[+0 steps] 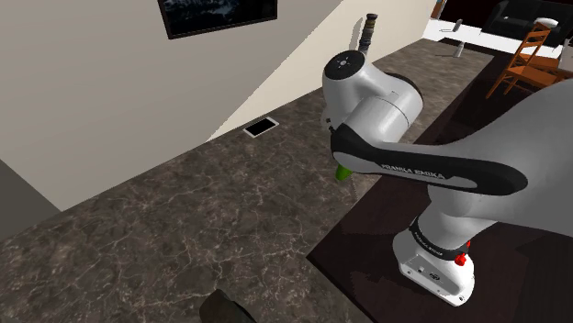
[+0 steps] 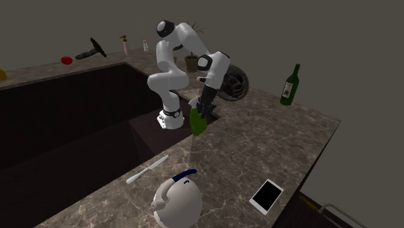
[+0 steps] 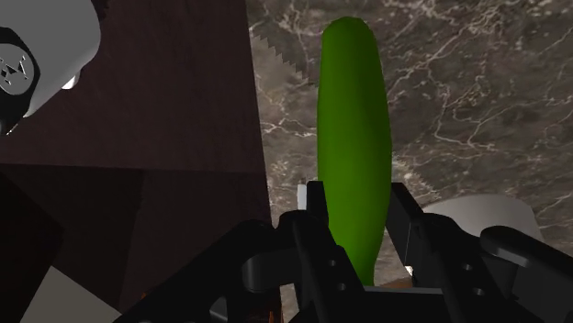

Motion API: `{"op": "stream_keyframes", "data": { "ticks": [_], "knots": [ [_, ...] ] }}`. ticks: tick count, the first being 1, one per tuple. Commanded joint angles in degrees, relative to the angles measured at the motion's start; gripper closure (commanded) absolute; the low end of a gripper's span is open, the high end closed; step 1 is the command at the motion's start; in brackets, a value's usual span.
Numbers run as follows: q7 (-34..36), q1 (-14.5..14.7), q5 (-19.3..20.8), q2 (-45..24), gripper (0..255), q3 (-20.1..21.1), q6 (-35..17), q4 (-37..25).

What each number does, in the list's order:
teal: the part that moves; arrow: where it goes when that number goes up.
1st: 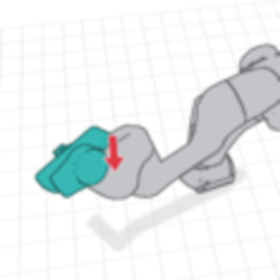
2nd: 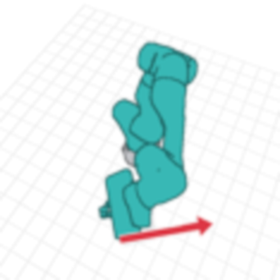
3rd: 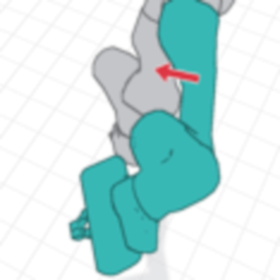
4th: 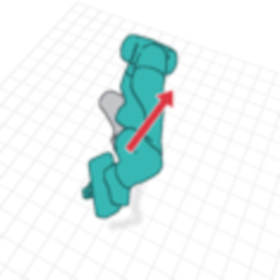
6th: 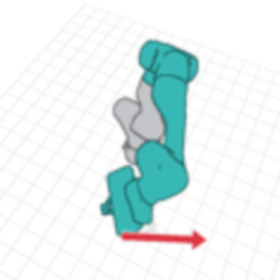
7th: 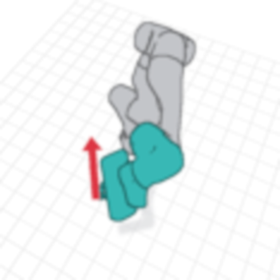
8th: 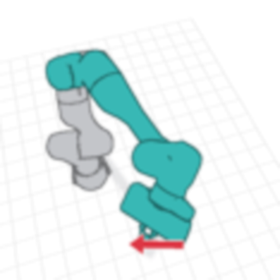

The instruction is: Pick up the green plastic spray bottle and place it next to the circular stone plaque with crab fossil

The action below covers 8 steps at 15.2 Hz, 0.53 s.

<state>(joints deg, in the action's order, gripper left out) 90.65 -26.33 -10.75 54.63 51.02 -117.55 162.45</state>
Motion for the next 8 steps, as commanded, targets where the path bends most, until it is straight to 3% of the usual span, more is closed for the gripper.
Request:
{"op": "stream_keyframes", "data": {
  "ticks": [1, 8],
  "knots": [
    [-0.81, 0.11, 0.62, 0.97, 255, -1.33, 1.84, -0.98],
    [-3.07, -0.03, 2.63, 3.20, 255, -4.97, 7.25, -4.59]
  ]
}}
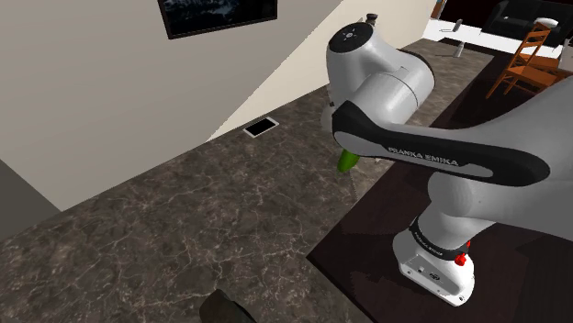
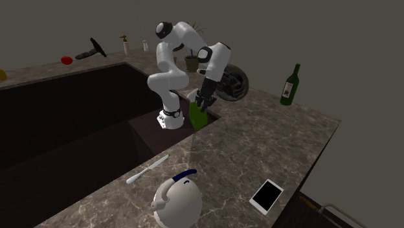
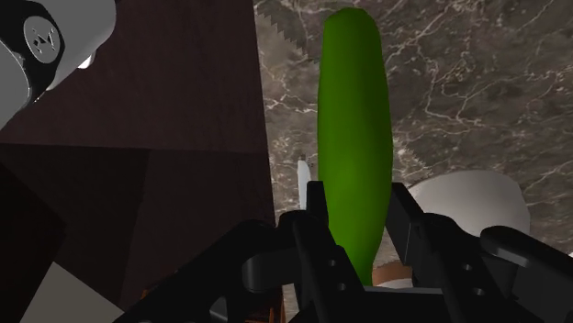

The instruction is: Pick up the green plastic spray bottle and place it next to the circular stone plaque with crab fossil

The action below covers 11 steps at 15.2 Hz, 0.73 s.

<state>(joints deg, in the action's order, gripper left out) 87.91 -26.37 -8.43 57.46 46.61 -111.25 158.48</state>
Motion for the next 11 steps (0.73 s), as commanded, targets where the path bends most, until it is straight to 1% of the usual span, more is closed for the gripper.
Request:
{"op": "stream_keyframes", "data": {
  "ticks": [1, 11],
  "knots": [
    [-0.64, -0.06, 0.59, 0.60, 255, -1.03, 1.67, -1.18],
    [-3.51, -1.16, 3.39, 1.92, 255, -5.22, 8.48, -7.33]
  ]
}}
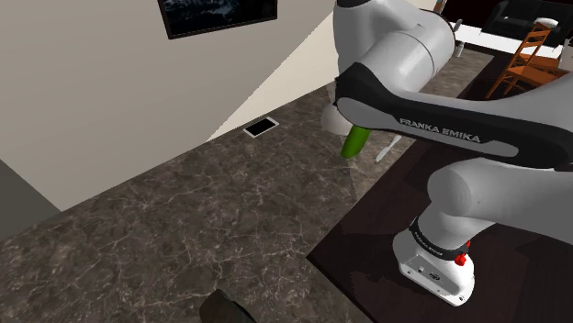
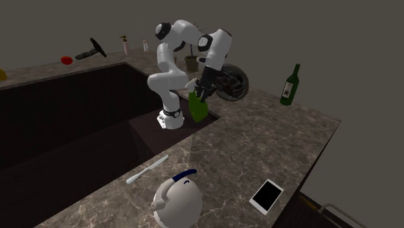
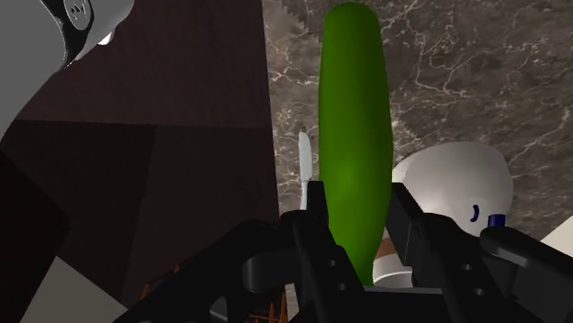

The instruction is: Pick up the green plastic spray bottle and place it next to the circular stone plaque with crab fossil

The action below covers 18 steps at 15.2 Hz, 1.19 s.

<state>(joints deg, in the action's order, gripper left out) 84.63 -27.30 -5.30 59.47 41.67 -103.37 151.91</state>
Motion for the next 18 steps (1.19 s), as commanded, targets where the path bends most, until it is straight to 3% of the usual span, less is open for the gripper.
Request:
{"op": "stream_keyframes", "data": {
  "ticks": [1, 18],
  "knots": [
    [-0.49, -0.37, 0.53, -0.06, 255, -0.65, 1.24, -1.43],
    [-4.69, -3.25, 4.71, -1.51, 255, -5.66, 11.38, -14.05]
  ]
}}
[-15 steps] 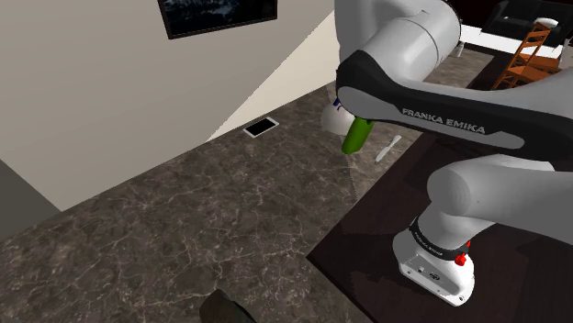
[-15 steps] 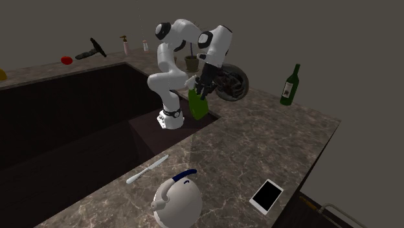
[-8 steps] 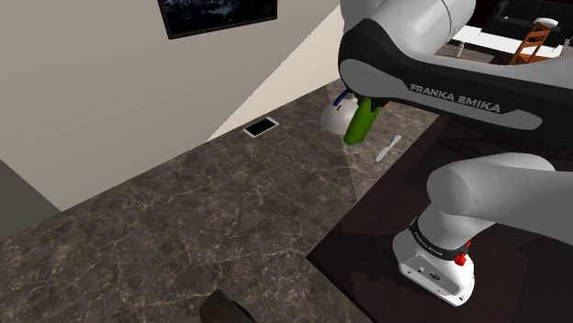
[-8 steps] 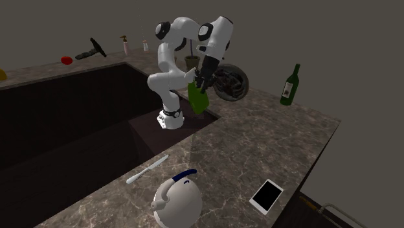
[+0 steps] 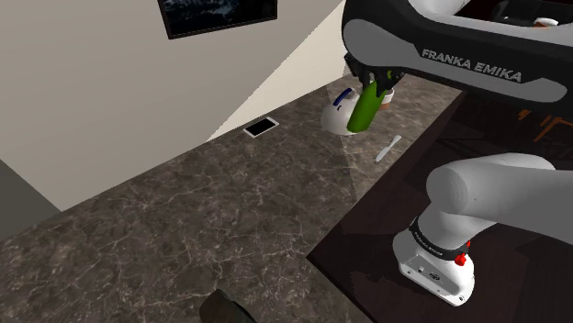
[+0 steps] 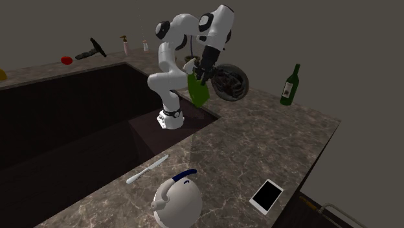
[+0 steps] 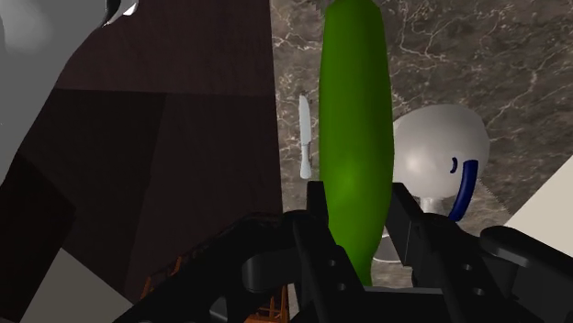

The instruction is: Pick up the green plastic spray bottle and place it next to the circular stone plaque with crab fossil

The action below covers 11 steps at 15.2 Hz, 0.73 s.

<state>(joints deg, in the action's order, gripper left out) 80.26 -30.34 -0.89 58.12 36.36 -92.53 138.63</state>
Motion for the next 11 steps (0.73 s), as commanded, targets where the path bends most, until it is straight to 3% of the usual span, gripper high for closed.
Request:
{"op": "stream_keyframes", "data": {
  "ticks": [1, 11],
  "knots": [
    [-0.55, -0.40, 0.53, -0.35, 255, -0.57, 1.11, -1.58],
    [-2.76, -2.38, 2.63, -2.82, 255, -2.44, 6.74, -10.21]
  ]
}}
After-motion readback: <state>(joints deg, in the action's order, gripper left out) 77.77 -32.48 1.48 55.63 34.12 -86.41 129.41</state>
